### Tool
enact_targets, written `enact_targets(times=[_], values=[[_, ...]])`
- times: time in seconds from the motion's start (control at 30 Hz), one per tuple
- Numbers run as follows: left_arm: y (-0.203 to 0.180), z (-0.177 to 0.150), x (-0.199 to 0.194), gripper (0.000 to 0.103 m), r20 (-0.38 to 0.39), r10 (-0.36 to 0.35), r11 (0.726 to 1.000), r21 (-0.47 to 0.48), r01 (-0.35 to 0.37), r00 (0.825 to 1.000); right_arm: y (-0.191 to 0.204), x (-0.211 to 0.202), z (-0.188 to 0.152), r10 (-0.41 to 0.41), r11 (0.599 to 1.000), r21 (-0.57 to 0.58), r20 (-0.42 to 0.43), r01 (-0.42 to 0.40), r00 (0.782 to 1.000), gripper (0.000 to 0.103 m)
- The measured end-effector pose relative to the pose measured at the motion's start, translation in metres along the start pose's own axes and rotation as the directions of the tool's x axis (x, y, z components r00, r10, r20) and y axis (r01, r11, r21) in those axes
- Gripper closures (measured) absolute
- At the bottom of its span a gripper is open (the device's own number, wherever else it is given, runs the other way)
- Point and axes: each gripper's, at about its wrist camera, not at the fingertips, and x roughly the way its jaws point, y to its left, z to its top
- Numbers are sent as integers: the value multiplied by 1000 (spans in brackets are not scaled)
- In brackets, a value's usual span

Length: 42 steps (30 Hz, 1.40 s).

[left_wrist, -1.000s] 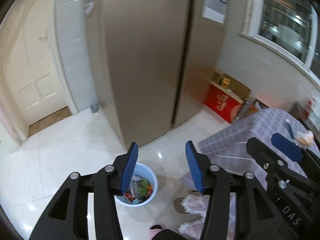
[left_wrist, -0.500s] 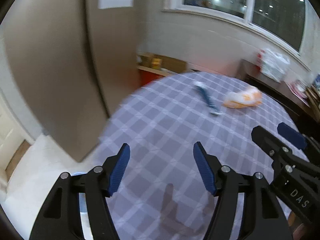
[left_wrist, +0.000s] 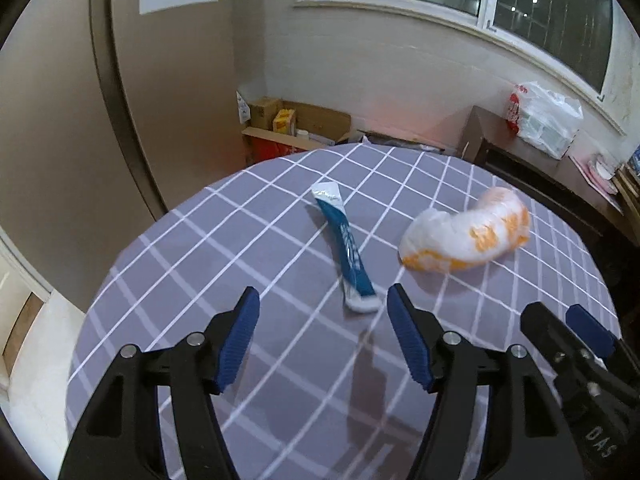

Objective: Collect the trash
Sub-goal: 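Return both open tools to the table above the toothpaste tube and white bag, then grasp the blue toothpaste tube with the left tool while the right tool grasps the white-orange bag, then carry the toothpaste tube and white-orange bag to the blue bin with both tools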

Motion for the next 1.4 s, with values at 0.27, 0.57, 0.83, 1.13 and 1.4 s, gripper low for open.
enact_targets(times=[0.27, 0.57, 0.83, 1.13, 1.4], values=[[-1, 26, 40, 83, -36, 0, 999, 35, 1, 999, -2, 29, 26, 12, 993, 116, 27, -15, 1000, 18], [27, 36, 44, 94, -35, -5, 999, -32, 4, 999, 25, 68, 40, -33, 995, 94, -47, 37, 998, 19], [46, 25, 12, 94, 5, -27, 999, -20, 27, 1000, 40, 57, 30, 17, 1000, 22, -67, -16, 998, 69], [108, -8, -38, 95, 44, -12, 996, -87, 16, 999, 117, 12, -5, 120, 974, -184, -59, -129, 991, 70], [199, -48, -110, 94, 100, 59, 981, -191, -39, 993, 218, -28, -53, 246, 908, -325, -102, -266, 964, 70]])
